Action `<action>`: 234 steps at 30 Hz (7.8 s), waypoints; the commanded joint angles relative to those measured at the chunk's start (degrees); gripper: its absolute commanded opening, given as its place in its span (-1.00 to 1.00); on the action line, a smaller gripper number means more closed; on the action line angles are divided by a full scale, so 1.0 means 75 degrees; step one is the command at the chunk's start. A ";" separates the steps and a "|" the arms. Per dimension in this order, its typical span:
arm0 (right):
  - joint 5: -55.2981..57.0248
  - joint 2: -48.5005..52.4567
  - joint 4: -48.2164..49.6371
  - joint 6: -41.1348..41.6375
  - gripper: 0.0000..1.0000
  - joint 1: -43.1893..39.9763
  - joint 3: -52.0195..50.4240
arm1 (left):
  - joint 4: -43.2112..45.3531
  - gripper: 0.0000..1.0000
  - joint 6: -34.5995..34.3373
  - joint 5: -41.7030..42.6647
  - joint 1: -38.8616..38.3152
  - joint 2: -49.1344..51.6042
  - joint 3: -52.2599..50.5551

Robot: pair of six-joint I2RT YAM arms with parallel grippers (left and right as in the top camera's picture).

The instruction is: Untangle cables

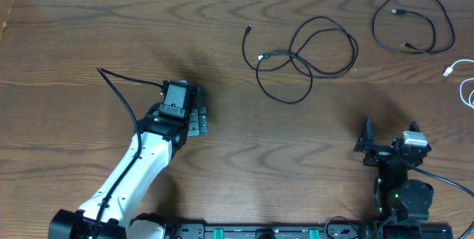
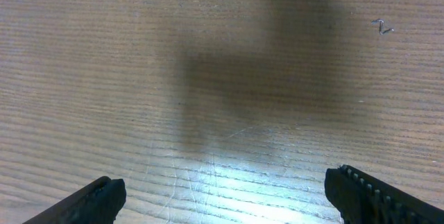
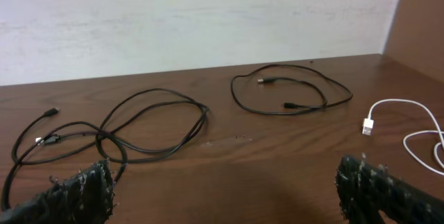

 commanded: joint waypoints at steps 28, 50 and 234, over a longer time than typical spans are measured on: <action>0.0009 -0.0052 -0.0032 -0.0114 0.99 0.0035 -0.0012 | 0.0070 0.93 0.0082 -0.0169 0.0026 0.0026 0.0041; 0.0009 -0.0052 -0.0029 -0.0114 0.99 0.0035 -0.0012 | -0.0568 0.93 -0.0268 -0.0679 0.0050 -0.1352 0.0041; 0.0009 -0.0052 -0.0032 -0.0114 0.99 0.0035 -0.0012 | 0.3022 0.93 0.2218 0.1457 0.2232 -1.0264 -0.5630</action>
